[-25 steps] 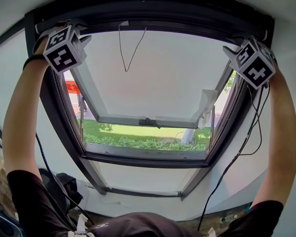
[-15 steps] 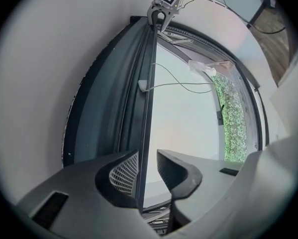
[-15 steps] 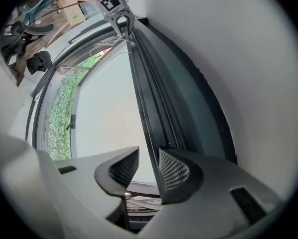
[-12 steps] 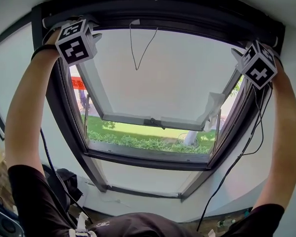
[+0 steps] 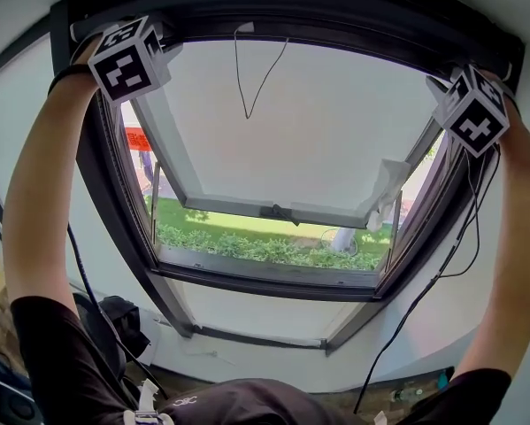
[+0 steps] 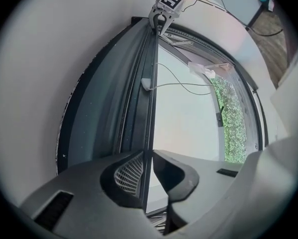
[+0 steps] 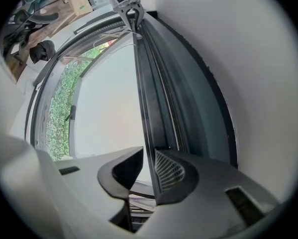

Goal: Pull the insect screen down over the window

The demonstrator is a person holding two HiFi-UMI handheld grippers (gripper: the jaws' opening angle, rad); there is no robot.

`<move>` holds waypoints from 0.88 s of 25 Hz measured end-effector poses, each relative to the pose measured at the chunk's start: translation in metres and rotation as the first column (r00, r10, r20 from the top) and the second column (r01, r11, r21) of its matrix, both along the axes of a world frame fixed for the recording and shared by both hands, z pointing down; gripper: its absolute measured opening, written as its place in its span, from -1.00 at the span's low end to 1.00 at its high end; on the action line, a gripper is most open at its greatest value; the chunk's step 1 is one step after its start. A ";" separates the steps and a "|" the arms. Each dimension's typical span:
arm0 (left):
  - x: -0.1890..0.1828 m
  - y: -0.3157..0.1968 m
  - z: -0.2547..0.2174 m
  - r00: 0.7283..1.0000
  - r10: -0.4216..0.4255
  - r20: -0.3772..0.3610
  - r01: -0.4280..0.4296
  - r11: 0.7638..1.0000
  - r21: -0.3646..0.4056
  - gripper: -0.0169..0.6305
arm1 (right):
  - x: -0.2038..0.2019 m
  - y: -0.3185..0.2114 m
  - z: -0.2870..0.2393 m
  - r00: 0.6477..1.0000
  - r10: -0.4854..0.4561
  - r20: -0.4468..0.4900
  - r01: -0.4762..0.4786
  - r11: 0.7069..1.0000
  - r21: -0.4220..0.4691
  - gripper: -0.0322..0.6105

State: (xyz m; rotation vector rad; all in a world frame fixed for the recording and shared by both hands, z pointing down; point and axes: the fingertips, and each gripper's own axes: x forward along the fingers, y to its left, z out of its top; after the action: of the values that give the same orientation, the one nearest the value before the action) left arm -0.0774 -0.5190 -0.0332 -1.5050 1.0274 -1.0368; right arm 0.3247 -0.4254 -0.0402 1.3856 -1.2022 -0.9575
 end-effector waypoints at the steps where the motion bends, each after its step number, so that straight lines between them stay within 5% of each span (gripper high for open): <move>1: 0.000 0.001 0.000 1.000 -0.001 0.007 0.000 1.000 0.007 -0.73 | 0.000 0.000 0.000 1.000 0.003 0.003 -0.003 1.000 0.000 -0.66; 5: 0.000 0.006 -0.002 1.000 0.005 0.010 -0.005 1.000 0.024 -0.75 | 0.000 0.001 0.003 0.999 0.009 0.031 -0.009 1.000 -0.019 -0.66; 22: -0.001 0.003 0.070 0.999 0.050 0.022 -0.047 0.993 -0.107 -0.85 | -0.001 0.003 0.059 1.000 0.004 0.017 -0.004 0.999 -0.047 -0.78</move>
State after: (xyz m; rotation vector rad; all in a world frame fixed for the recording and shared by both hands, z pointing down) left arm -0.0789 -0.5160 0.0369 -1.5919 0.9265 -1.0874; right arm 0.3234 -0.4226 0.0192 1.3611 -1.2267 -0.9109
